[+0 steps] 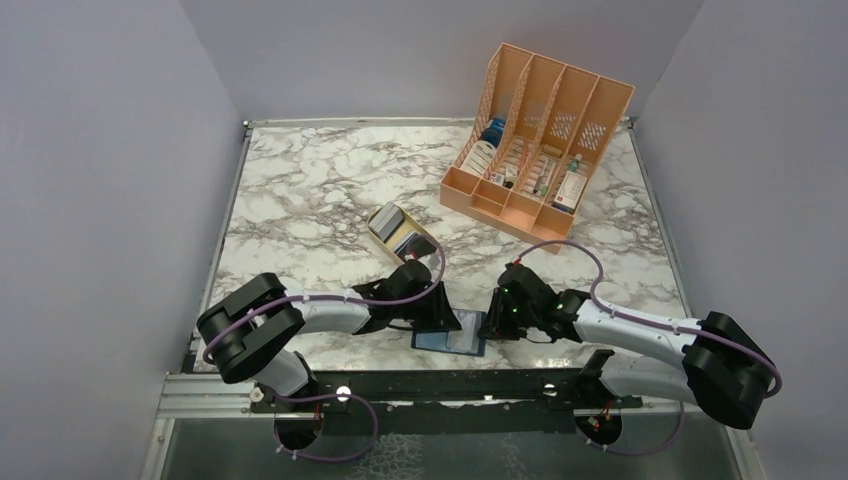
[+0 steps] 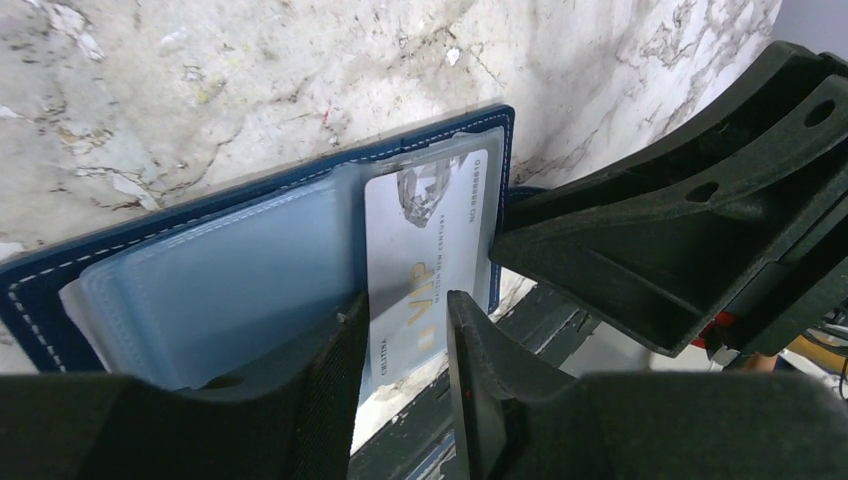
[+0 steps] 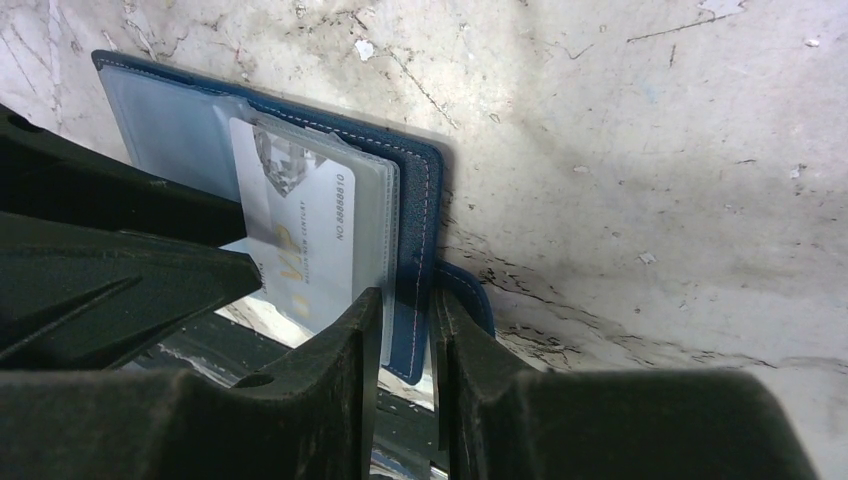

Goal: Put the credit cards into the card holder
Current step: Insert the credit card into the card holder.

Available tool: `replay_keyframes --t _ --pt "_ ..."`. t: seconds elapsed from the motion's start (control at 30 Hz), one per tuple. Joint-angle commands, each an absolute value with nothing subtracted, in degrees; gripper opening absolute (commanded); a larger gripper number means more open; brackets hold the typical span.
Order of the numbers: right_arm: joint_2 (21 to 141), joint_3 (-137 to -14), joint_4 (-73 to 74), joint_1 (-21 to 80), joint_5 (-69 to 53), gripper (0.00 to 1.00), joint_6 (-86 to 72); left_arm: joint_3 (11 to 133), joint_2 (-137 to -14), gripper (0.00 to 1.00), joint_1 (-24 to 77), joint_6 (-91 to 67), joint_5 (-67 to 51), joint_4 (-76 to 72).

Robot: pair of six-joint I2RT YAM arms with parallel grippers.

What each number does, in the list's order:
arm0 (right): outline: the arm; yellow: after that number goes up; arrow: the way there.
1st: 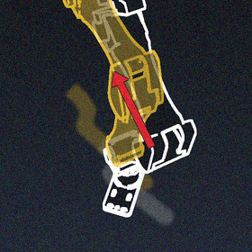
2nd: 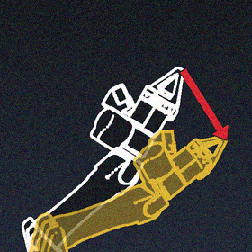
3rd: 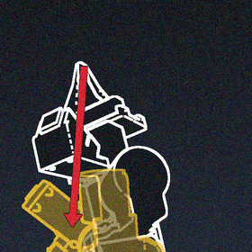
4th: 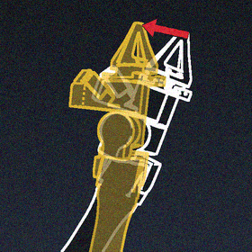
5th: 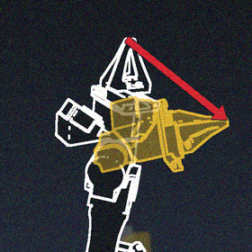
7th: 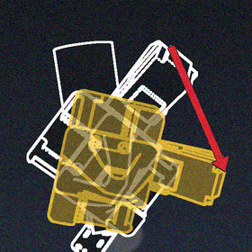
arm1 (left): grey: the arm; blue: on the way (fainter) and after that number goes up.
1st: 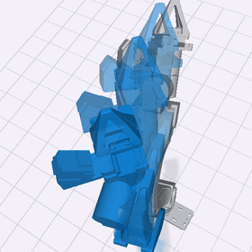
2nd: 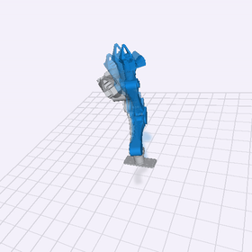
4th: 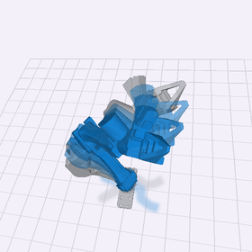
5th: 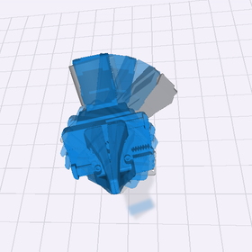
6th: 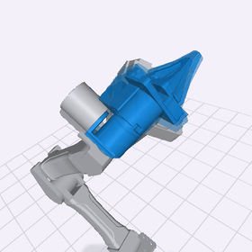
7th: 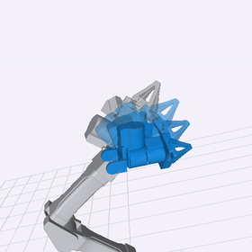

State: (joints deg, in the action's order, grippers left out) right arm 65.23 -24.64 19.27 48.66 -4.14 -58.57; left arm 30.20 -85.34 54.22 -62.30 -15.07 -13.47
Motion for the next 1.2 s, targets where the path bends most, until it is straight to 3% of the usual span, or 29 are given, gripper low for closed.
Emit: replay_keyframes --t 0.0,0.4,0.77,1.17 --pt "65.0 -24.0 17.0 48.8 -3.6 0.24 -59.6 32.1 -86.5 0.36 55.2 -62.5 -16.4 -14.3" --pt "65.5 -25.7 18.9 48.8 0.2 0.23 -59.3 38.5 -92.2 0.29 56.2 -60.4 -16.7 -14.1" --pt "64.0 -30.4 24.0 48.8 8.6 0.23 -54.5 41.7 -90.5 0.40 56.4 -56.5 -13.6 -9.4" --pt "56.9 -31.7 27.4 48.8 9.4 0.32 -52.3 51.4 -86.3 0.48 55.9 -45.0 -1.8 7.6"
